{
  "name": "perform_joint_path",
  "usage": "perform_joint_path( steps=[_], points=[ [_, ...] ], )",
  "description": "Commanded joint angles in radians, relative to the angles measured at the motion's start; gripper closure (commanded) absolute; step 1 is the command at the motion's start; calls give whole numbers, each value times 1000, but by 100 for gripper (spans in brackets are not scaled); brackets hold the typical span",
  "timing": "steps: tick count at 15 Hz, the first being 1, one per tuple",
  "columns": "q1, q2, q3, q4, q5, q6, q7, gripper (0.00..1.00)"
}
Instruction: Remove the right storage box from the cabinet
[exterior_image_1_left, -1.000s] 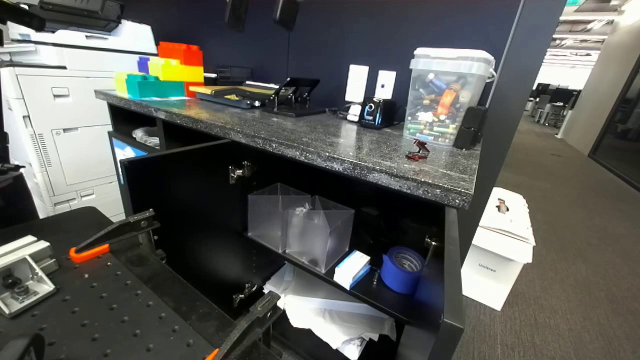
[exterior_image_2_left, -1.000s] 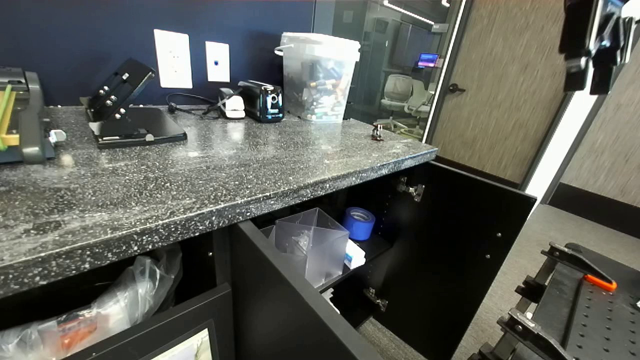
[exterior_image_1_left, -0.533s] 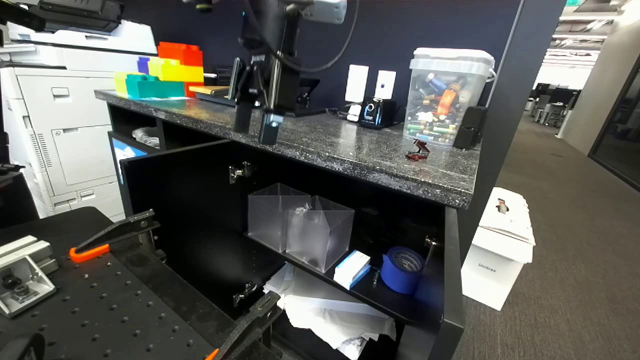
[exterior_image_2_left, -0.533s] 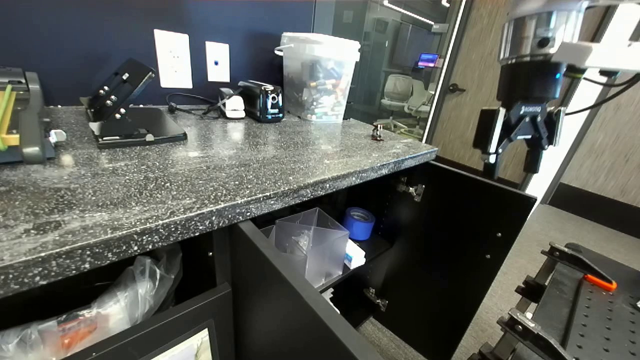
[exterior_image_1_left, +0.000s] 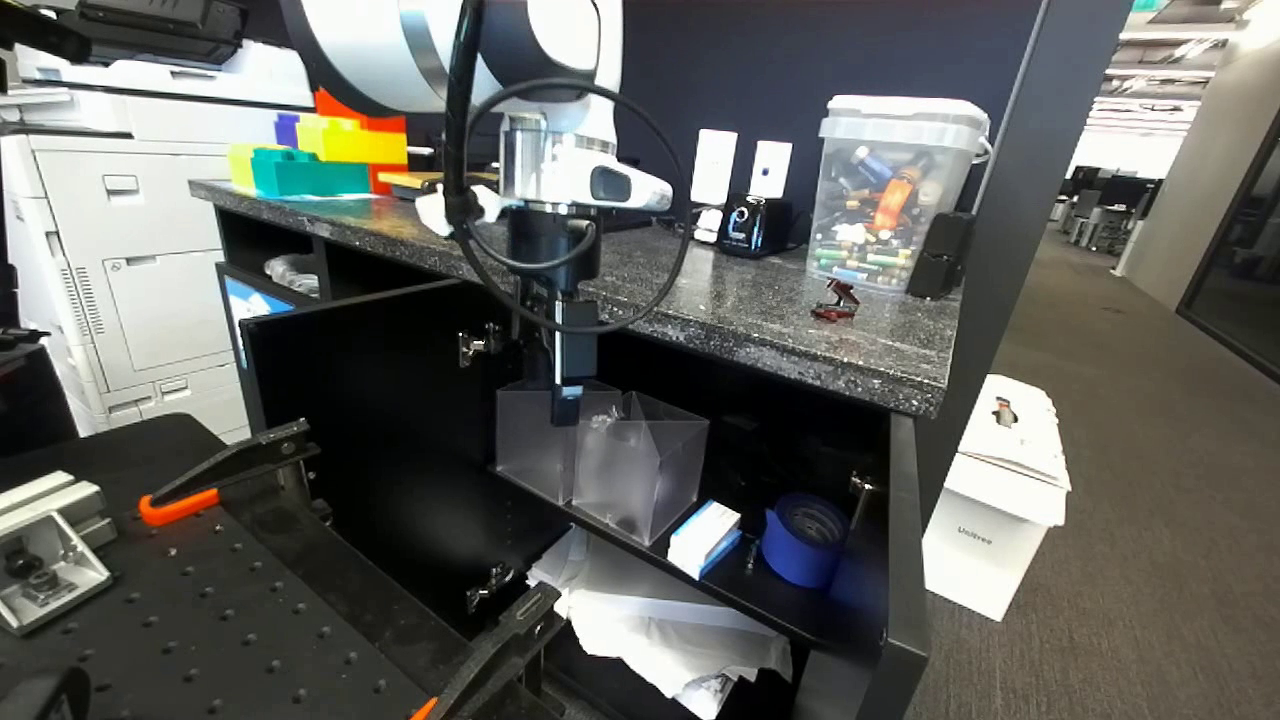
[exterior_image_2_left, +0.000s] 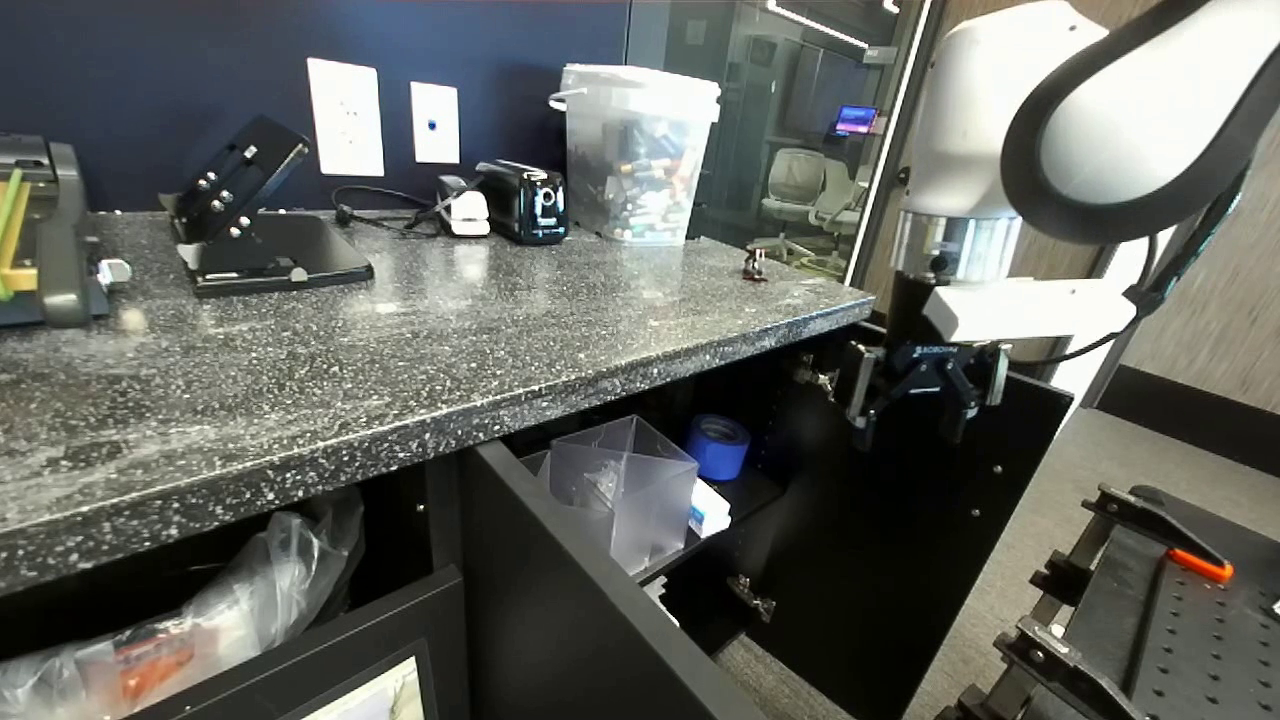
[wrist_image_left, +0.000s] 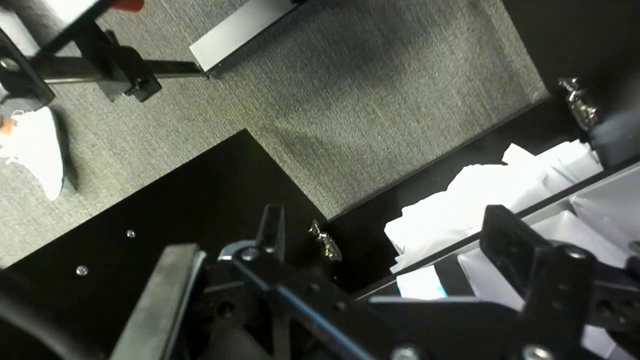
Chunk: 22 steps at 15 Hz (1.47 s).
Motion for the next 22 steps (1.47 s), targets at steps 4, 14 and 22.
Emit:
perform_joint_path(
  steps=[4,14,22],
  points=[
    [154,289,-129,214,-41,79,196,0],
    [469,600,-360,342,4,391,527,0],
    [651,831,-549,428,281,629,599,0]
  ],
)
